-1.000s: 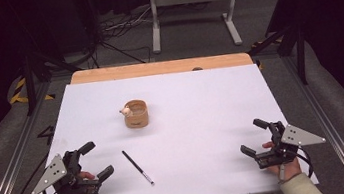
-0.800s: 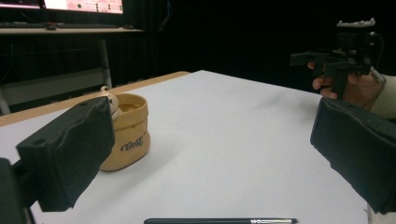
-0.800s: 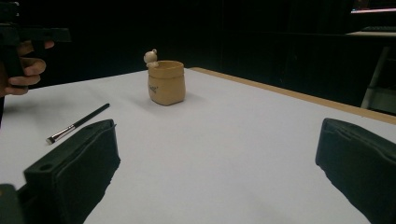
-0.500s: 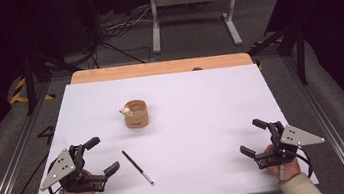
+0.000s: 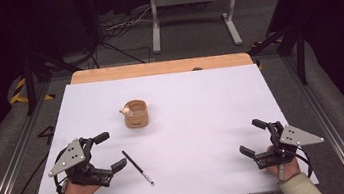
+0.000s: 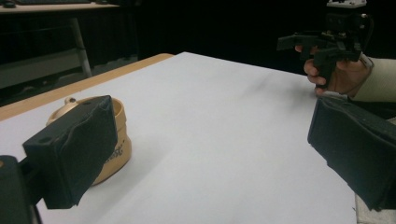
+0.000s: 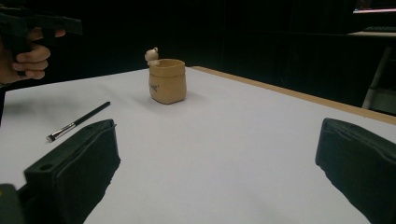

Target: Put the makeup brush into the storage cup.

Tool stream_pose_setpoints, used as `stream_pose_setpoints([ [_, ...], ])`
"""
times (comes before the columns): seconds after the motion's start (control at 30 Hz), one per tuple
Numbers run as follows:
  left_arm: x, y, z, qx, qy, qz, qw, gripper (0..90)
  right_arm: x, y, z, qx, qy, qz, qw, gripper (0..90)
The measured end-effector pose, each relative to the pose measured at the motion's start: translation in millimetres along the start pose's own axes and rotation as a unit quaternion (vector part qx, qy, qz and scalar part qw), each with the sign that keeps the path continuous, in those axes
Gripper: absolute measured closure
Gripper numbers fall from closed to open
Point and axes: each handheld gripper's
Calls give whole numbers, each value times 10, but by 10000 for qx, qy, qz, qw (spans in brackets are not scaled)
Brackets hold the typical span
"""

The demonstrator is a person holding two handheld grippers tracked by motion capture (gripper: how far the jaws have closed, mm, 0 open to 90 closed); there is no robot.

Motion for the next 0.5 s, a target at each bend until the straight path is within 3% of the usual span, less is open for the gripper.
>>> stream_pose_setpoints([
  [0.27,116,-115,10,127,65,464,9988,4,4,5,-6,-16,7,19,10000,1],
  [0.37,184,-206,-7,311,71,805,9962,5,-1,5,-10,-8,20,14,10000,1],
  [0.43,205,-229,-6,273,129,912,9954,16,-1,5,-11,-5,19,14,10000,1],
  [0.47,226,-252,-5,256,144,1025,9943,17,-1,6,-11,-5,29,16,10000,1],
  [0.5,279,-295,-9,289,137,1269,9914,18,-1,7,-11,11,28,26,10000,1],
])
Point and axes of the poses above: each handheld gripper's, and its own axes: x roughly forward along the jaws, y roughly out of its underside, z roughly to its left, and after that the axes turned 5 degrees about -z, right-handed
